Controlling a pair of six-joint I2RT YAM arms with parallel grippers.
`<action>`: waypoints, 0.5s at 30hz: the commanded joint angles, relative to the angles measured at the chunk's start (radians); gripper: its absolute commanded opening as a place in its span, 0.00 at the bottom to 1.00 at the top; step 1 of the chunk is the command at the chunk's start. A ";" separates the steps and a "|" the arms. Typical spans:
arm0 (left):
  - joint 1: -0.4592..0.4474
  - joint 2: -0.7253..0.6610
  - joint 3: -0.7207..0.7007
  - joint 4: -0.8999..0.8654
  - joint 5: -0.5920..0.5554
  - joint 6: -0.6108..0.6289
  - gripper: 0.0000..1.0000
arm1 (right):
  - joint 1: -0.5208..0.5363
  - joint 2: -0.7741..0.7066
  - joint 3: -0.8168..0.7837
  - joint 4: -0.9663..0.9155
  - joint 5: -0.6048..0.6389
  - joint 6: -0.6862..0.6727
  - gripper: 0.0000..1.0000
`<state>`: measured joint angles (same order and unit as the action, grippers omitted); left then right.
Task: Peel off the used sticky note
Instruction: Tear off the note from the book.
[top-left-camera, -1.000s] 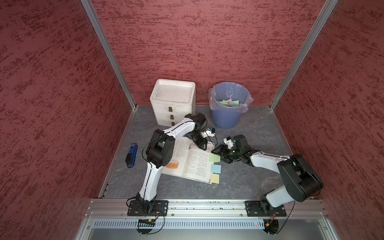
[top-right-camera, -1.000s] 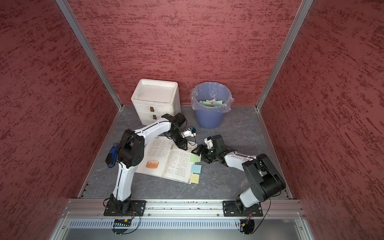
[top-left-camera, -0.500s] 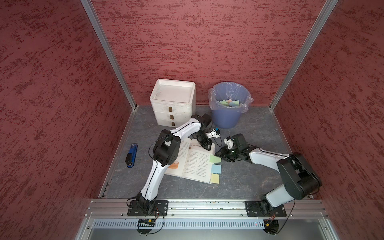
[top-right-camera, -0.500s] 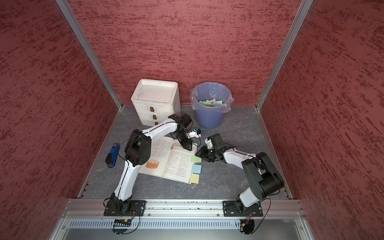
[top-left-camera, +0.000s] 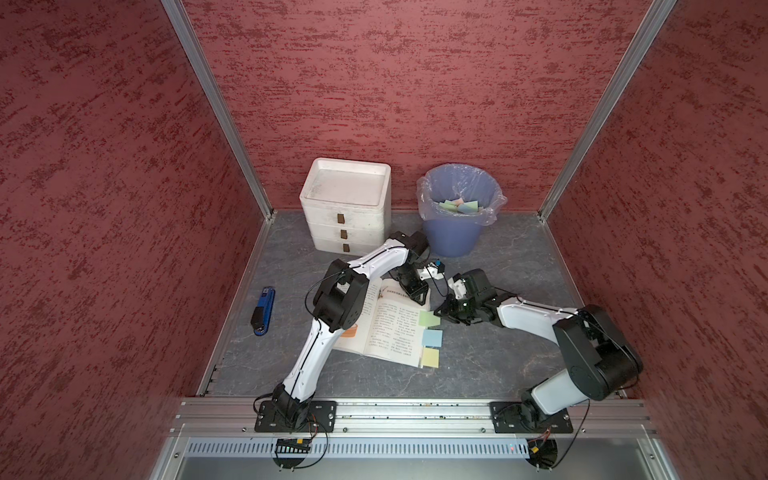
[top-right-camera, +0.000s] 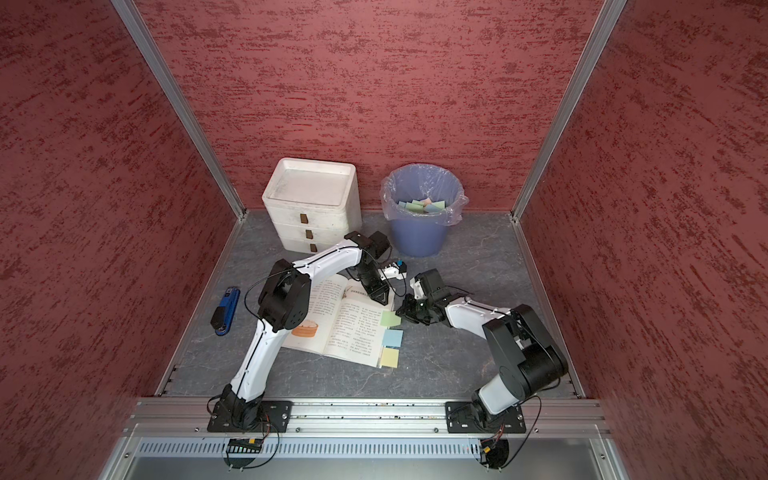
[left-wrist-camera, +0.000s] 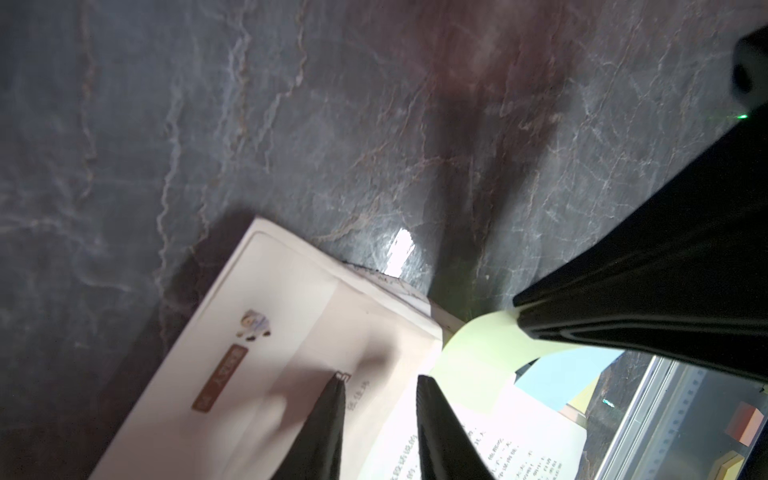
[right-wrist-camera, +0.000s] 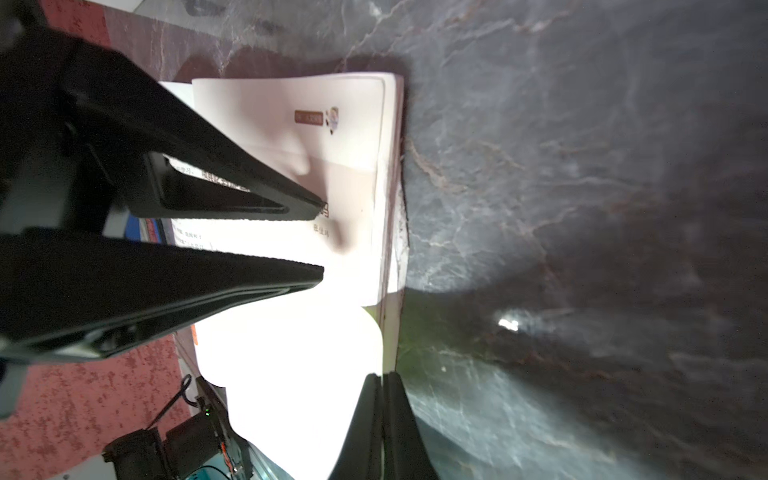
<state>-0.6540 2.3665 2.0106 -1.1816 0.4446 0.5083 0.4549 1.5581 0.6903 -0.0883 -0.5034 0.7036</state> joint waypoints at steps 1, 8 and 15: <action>-0.010 0.034 0.025 -0.003 0.013 -0.006 0.32 | 0.030 -0.022 0.033 -0.032 0.060 -0.039 0.01; -0.016 0.055 0.026 0.005 -0.001 -0.011 0.31 | 0.074 -0.071 0.049 -0.069 0.124 -0.073 0.00; -0.017 0.078 0.020 0.020 -0.026 -0.021 0.29 | 0.106 -0.127 0.037 -0.074 0.160 -0.088 0.00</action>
<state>-0.6636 2.4035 2.0201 -1.1770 0.4450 0.4988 0.5446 1.4719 0.7132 -0.1513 -0.3843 0.6411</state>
